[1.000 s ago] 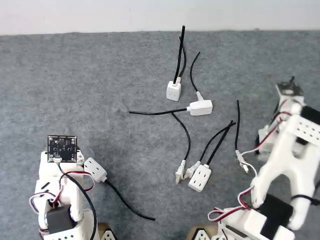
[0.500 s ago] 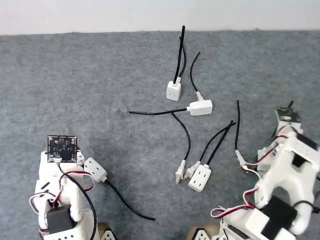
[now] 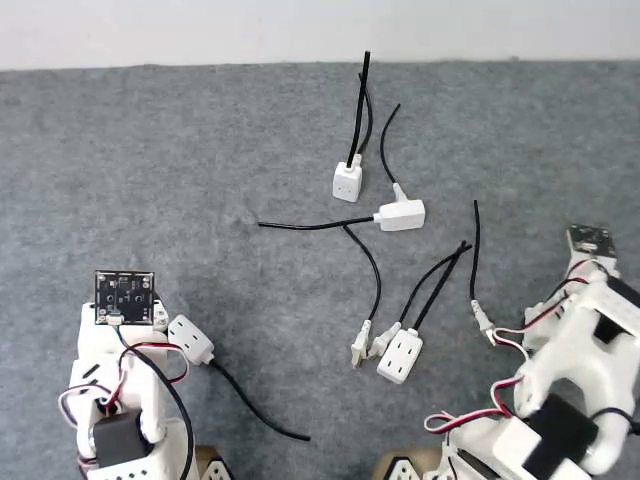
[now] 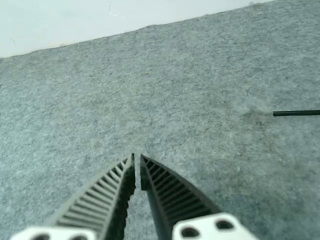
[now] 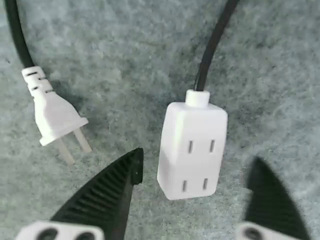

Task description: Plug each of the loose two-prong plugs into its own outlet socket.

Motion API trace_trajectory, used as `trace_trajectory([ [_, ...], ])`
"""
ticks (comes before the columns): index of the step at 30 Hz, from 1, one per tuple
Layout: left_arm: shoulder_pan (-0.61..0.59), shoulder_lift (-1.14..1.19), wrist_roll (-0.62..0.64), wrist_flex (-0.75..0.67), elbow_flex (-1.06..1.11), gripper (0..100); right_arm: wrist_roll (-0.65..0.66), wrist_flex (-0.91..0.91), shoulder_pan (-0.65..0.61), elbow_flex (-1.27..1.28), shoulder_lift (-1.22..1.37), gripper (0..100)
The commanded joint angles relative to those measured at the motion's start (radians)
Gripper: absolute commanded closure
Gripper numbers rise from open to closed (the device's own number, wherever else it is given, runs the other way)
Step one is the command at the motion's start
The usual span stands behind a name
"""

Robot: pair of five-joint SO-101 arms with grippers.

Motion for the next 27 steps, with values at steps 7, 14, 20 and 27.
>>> trace_trajectory([
  [7,0.002,-0.002,0.009,-0.029,-0.004,99,0.006,0.018,-0.206,-0.008,-0.007,68.0],
  [14,0.002,-0.002,0.008,-0.029,-0.004,99,-0.058,0.015,-0.318,-0.006,-0.007,72.3],
  [20,0.002,-0.002,0.008,-0.029,-0.004,99,-0.092,0.016,-0.387,-0.005,0.018,72.3],
  [27,0.003,-0.002,0.008,-0.031,-0.004,99,-0.095,0.007,-0.453,-0.026,0.176,72.9],
])
